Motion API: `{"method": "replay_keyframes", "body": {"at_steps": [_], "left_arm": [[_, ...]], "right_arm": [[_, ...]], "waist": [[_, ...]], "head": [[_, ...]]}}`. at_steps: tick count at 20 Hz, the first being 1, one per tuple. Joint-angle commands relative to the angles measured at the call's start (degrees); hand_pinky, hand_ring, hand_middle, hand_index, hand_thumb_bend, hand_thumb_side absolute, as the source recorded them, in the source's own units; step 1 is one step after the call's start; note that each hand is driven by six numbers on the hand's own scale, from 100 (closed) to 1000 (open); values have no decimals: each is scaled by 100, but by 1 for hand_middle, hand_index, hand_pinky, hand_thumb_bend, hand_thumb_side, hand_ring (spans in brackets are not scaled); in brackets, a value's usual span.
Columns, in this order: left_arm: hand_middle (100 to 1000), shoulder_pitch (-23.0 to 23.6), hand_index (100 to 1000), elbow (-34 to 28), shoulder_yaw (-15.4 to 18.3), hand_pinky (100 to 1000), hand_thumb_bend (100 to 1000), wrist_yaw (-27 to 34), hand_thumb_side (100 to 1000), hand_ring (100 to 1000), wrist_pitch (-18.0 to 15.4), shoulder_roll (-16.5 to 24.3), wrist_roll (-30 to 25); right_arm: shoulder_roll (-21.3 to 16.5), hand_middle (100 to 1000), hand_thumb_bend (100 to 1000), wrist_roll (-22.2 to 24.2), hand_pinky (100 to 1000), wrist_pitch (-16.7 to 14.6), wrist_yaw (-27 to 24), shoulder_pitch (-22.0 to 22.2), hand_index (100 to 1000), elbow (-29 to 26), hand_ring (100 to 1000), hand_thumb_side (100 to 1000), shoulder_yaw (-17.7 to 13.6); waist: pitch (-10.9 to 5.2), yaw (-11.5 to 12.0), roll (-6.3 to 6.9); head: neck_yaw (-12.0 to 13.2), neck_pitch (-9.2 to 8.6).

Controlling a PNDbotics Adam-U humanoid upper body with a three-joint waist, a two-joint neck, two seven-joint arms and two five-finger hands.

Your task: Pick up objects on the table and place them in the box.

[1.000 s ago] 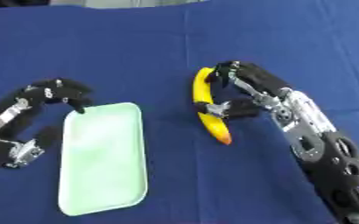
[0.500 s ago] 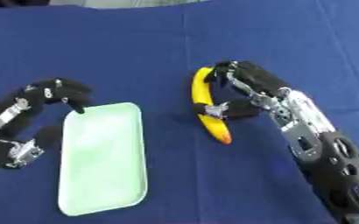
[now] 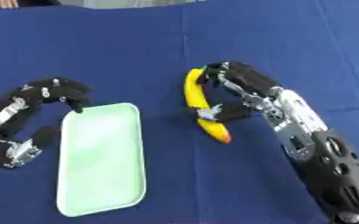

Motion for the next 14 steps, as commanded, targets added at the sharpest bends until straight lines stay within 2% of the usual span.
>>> {"method": "replay_keyframes", "body": {"at_steps": [1,14], "left_arm": [[797,-47,843,-59,15,584,100,10,759,728,-347,152,-341],[799,-44,843,-57,18,584,100,9,759,728,-354,152,-337]], "right_arm": [[24,669,626,48,367,3,104,29,755,109,598,890,75],[58,646,609,-38,359,122,462,96,746,64,583,880,-82]], "waist": [[-53,17,21],[-51,-1,40]], "head": [[-66,-41],[-75,-46]]}}
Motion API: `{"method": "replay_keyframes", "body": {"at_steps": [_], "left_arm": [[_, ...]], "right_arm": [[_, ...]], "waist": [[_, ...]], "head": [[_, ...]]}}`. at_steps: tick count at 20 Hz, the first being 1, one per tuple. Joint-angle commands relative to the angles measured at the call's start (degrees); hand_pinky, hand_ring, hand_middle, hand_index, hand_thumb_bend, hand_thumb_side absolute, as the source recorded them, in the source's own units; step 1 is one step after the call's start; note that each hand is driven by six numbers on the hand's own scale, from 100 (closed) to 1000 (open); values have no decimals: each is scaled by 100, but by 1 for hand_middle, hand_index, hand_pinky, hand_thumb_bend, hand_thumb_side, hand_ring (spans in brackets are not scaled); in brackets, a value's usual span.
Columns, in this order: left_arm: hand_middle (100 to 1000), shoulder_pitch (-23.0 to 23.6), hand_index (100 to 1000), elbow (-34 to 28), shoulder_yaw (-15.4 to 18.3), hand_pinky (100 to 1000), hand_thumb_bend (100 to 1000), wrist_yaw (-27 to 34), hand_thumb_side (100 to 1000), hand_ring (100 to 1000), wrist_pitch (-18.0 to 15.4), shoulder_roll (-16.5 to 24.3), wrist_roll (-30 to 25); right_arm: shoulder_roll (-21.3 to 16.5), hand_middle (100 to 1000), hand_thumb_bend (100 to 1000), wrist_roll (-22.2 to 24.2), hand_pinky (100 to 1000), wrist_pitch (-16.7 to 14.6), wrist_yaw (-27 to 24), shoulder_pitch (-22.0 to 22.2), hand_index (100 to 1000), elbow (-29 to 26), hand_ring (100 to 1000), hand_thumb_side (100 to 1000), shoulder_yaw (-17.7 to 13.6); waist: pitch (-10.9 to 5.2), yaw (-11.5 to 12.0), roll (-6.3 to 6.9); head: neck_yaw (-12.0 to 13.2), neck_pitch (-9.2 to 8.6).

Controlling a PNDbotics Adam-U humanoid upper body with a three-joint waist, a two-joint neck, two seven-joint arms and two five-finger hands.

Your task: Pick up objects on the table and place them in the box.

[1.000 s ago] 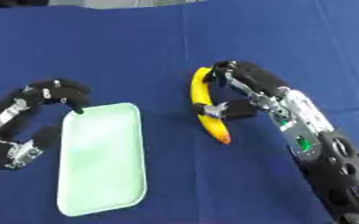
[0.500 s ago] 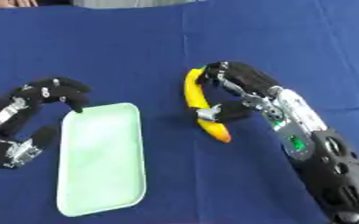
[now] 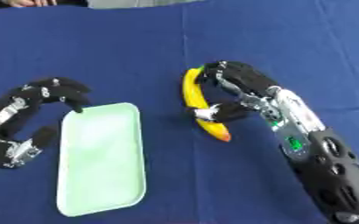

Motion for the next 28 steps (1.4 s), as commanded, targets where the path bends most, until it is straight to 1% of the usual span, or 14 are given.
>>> {"method": "replay_keyframes", "body": {"at_steps": [1,8,15,18,21,28], "left_arm": [[799,-41,843,-56,20,584,100,7,759,728,-356,154,-335],[800,-36,843,-52,22,584,100,0,759,728,-359,156,-330],[800,-35,843,-54,21,584,100,2,758,728,-361,157,-326],[800,-39,843,-54,16,584,100,3,759,729,-360,156,-331],[801,-44,843,-53,12,584,100,6,758,729,-356,158,-337],[801,-55,843,-53,5,584,100,21,758,729,-349,162,-351]], "right_arm": [[-39,645,607,25,359,78,194,100,745,69,584,881,-50],[-69,642,602,4,358,143,247,148,747,-39,583,886,-108],[-68,643,594,48,361,126,261,164,748,-65,584,883,-85],[-41,641,603,77,365,75,299,143,747,-55,585,873,-52],[6,633,593,123,373,3,390,86,745,-11,583,860,12],[174,619,571,178,384,-201,804,-2,737,249,578,827,151]], "waist": [[-54,-1,26],[-52,-14,27],[-58,-10,28],[-59,-5,23],[-63,2,11],[-74,33,-16]], "head": [[-74,-46],[-80,-34],[-90,-33],[-96,-36],[-105,-35],[-117,-37]]}}
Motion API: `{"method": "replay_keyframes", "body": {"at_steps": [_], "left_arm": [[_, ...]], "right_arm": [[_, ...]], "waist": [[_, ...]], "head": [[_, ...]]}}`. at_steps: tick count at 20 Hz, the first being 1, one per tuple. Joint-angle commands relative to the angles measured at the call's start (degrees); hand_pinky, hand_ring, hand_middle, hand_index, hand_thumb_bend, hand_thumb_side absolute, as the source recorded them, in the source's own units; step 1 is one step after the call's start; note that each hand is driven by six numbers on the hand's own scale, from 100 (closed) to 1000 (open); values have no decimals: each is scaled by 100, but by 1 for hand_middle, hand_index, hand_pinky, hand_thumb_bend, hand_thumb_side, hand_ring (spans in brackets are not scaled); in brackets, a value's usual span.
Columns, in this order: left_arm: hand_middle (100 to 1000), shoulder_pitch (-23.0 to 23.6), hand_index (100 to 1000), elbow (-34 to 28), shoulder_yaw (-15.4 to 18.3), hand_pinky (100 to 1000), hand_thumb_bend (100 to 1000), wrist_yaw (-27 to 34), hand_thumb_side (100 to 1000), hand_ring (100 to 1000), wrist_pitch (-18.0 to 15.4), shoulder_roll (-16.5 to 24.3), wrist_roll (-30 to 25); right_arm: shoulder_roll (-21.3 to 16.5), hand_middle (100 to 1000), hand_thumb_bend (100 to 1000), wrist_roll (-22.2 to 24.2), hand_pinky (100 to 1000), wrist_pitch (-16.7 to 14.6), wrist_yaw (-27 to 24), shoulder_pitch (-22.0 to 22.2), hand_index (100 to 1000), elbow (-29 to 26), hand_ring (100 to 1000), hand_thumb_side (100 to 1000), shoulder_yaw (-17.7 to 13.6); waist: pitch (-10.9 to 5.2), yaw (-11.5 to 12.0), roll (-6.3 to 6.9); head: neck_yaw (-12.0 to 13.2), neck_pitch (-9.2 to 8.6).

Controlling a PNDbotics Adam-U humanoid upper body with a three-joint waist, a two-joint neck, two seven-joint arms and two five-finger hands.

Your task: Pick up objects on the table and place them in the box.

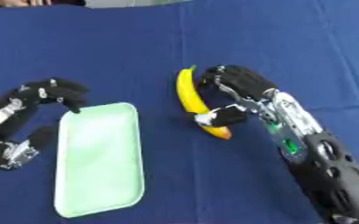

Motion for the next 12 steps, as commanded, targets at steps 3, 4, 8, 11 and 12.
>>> {"method": "replay_keyframes", "body": {"at_steps": [3,4,8,11,12], "left_arm": [[801,-55,843,-56,9,584,100,28,758,729,-346,163,-351],[801,-54,843,-55,9,584,100,29,759,729,-344,163,-353],[801,-56,843,-56,14,584,100,32,758,729,-339,163,-352],[802,-52,843,-56,14,585,100,31,758,729,-340,163,-353],[802,-52,843,-56,15,585,100,31,758,729,-341,162,-353]], "right_arm": [[99,617,568,11,384,-115,271,-27,736,208,577,824,98],[104,615,566,1,385,-118,301,-30,735,218,577,822,93],[107,613,567,-21,383,-114,355,-39,735,232,576,820,75],[103,612,567,-23,382,-109,364,-33,734,228,575,819,67],[102,610,567,-23,380,-109,364,-32,734,226,573,817,67]], "waist": [[-96,33,5],[-96,34,2],[-97,29,-2],[-96,28,2],[-96,28,3]], "head": [[-71,-39],[-71,-37],[-70,-40],[-74,-42],[-76,-42]]}}
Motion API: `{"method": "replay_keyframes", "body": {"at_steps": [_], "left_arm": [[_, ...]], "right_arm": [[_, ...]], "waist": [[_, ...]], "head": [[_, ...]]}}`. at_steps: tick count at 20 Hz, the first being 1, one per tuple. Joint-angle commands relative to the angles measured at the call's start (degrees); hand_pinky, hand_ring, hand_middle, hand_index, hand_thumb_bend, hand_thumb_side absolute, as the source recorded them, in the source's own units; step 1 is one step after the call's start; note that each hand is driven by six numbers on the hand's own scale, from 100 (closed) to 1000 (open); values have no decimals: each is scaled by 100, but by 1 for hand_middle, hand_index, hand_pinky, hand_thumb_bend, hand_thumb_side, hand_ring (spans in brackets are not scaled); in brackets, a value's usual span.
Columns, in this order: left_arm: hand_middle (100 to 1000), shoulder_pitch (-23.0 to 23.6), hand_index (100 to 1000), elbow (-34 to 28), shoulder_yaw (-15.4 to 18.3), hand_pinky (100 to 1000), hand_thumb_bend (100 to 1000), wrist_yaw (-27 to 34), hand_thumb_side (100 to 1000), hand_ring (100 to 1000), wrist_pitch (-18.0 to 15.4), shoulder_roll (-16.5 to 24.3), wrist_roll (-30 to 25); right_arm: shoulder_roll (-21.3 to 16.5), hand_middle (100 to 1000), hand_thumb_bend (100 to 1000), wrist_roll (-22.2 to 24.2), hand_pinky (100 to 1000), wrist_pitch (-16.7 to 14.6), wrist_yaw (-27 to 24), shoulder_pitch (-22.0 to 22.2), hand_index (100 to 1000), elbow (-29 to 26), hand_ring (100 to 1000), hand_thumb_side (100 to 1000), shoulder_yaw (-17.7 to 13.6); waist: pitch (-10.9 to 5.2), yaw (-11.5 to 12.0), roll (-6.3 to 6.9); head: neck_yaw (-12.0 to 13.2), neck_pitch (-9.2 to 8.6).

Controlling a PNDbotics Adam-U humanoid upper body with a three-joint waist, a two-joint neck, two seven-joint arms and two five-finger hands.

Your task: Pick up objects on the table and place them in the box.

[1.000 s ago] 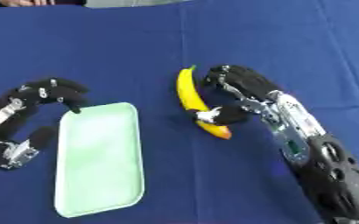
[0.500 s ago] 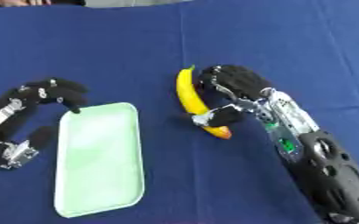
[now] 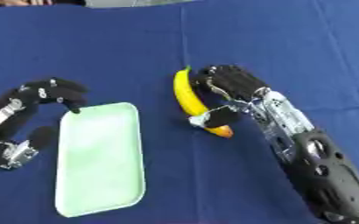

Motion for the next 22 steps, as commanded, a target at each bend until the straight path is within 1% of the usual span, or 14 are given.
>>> {"method": "replay_keyframes", "body": {"at_steps": [1,3,4,5,6,7,8,10,13,16,22], "left_arm": [[802,-52,843,-57,17,585,100,28,758,729,-345,162,-350],[802,-52,843,-57,16,585,100,28,758,729,-347,162,-350],[802,-51,843,-56,16,585,100,27,759,729,-347,161,-351],[802,-50,843,-55,16,585,100,25,763,729,-348,160,-352],[802,-49,843,-54,17,585,100,24,759,729,-348,160,-352],[802,-49,843,-54,18,585,100,24,759,729,-349,159,-350],[802,-49,843,-54,19,585,100,24,759,729,-349,159,-349],[802,-50,843,-54,19,585,100,23,759,729,-350,159,-348],[802,-50,843,-53,19,585,100,22,759,729,-351,158,-347],[802,-49,843,-53,20,585,100,22,759,729,-352,158,-346],[803,-49,844,-52,22,585,100,20,759,729,-354,157,-342]], "right_arm": [[9,610,567,39,380,-5,33,10,734,104,573,817,64],[8,606,566,36,369,-2,36,10,732,96,566,810,60],[6,589,524,28,336,4,34,10,715,90,544,781,56],[3,596,541,12,348,16,32,11,721,83,552,790,51],[-1,527,415,-17,226,36,31,11,666,72,468,710,44],[-5,462,303,-79,132,74,30,13,608,53,391,662,31],[-9,407,202,-175,100,130,30,15,557,29,336,632,18],[-14,336,107,-416,100,248,42,22,498,-3,270,604,9],[-18,254,100,-682,100,351,70,21,419,1,192,589,14],[-43,208,100,-850,100,387,86,35,379,0,147,590,20],[-89,172,100,-980,100,411,73,61,366,-22,116,597,25]], "waist": [[-91,13,16],[-89,12,18],[-87,11,20],[-85,10,21],[-84,9,22],[-83,8,23],[-83,7,24],[-82,7,26],[-82,4,28],[-80,2,30],[-77,-1,35]], "head": [[-75,-42],[-76,-43],[-78,-43],[-79,-43],[-80,-44],[-80,-44],[-80,-44],[-82,-46],[-86,-47],[-90,-49],[-96,-53]]}}
